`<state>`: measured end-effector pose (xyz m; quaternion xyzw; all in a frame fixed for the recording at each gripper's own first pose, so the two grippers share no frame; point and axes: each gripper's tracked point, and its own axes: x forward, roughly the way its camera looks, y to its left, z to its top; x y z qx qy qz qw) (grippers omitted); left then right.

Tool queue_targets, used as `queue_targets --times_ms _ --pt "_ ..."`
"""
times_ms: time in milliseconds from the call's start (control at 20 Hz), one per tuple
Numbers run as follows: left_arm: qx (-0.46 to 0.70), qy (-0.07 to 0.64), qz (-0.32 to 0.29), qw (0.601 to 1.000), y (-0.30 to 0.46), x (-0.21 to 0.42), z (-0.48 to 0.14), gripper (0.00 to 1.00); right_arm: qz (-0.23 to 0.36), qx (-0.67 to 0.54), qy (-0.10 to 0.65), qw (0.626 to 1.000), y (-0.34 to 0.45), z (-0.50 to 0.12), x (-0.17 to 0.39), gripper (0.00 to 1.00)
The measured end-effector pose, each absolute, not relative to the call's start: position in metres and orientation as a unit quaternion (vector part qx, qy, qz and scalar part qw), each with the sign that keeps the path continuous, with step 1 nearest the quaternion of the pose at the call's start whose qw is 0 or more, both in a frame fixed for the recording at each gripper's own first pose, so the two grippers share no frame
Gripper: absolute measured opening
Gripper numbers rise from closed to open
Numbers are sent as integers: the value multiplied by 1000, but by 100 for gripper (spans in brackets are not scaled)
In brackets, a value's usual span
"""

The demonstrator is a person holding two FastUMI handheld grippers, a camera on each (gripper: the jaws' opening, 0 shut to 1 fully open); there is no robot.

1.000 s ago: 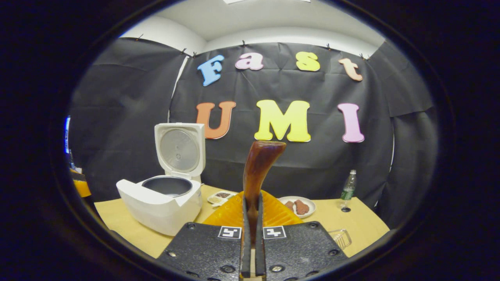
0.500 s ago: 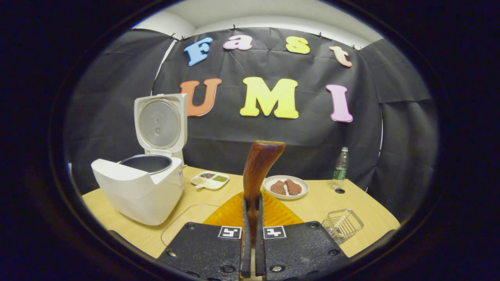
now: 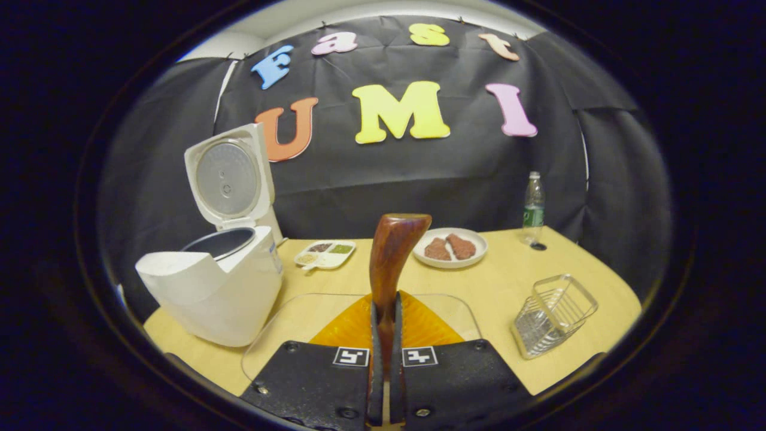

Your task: Close the left gripper, press the button to open the rice cooker; take a wooden spoon from the chopstick holder with the right hand, scoop a spoonful of rice and pour it into the rice cooker, then put the wooden spoon back into the chopstick holder.

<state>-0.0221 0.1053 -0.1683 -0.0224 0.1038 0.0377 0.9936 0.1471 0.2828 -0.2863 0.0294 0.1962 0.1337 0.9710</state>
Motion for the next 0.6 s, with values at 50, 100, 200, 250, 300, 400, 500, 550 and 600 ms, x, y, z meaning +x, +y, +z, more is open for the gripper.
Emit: queue_targets --times_ms 50,100,200,250,300,400,500,550,600 --pt "-23 104 38 994 105 -21 -168 93 141 49 204 967 283 -287 147 6" --pt "-23 105 38 993 105 -21 -168 93 151 72 212 963 284 -287 146 7" --pt "-22 107 38 993 103 -21 -169 93 175 134 235 947 290 -289 143 9" --pt "-22 109 38 993 102 -20 -170 93 182 169 246 937 291 -290 143 7" --pt "-22 109 37 993 102 -21 -169 93 189 194 255 928 290 -291 144 7" --pt "-23 110 36 993 99 -20 -168 93 209 225 270 912 297 -292 143 6" --pt "-20 110 37 993 97 -20 -167 93 227 244 282 900 303 -290 139 7" --pt "-19 110 37 993 97 -21 -167 93 233 254 287 894 304 -289 136 10" --pt "-19 110 37 993 96 -20 -167 93 235 270 293 887 304 -288 135 10"
